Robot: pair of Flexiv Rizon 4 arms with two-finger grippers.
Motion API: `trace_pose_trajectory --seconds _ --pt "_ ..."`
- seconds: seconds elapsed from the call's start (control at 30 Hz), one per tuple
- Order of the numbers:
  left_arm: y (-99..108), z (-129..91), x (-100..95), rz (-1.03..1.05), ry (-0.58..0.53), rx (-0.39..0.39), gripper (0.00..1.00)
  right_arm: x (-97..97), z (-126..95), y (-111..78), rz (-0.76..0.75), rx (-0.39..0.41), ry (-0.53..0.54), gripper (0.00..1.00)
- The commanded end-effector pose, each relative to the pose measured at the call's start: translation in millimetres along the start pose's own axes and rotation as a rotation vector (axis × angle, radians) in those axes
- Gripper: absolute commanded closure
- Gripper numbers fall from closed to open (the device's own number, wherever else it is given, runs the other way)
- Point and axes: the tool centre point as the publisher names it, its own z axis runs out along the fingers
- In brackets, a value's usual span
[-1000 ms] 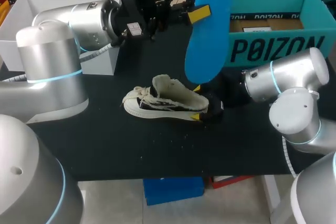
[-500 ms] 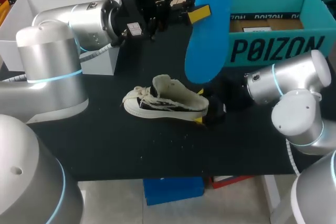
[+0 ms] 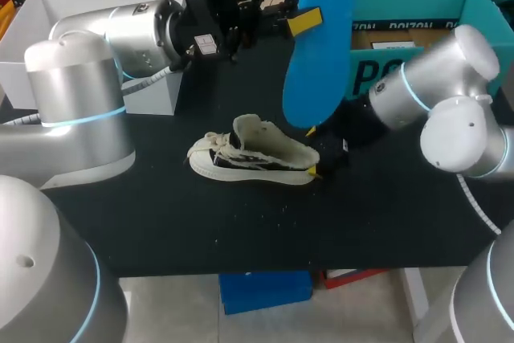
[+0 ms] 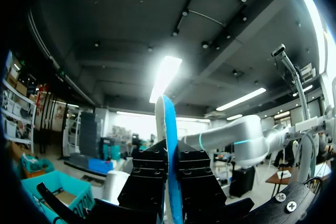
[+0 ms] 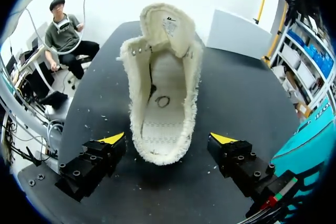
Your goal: Take the shoe out of the shoebox, open the shoe tongue, remove and reinsert the insole, then place the shoe into the shoebox
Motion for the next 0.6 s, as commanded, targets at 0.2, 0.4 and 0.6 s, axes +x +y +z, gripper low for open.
trace_pose_trajectory --seconds 0.2,0.4,0.6 --pt "1 -1 0.6 0.002 0.002 -0.001 1.0 -18.6 4 18.9 -0.03 0.36 0.015 0.11" --pt "1 -1 0.6 0.002 0.002 -0.001 1.0 -27.3 12 31.3 -0.069 0.437 0.015 0.2" --pt "1 -1 0.6 0.002 0.002 -0.001 1.0 -34.6 18 41.4 -0.091 0.475 0.013 0.44"
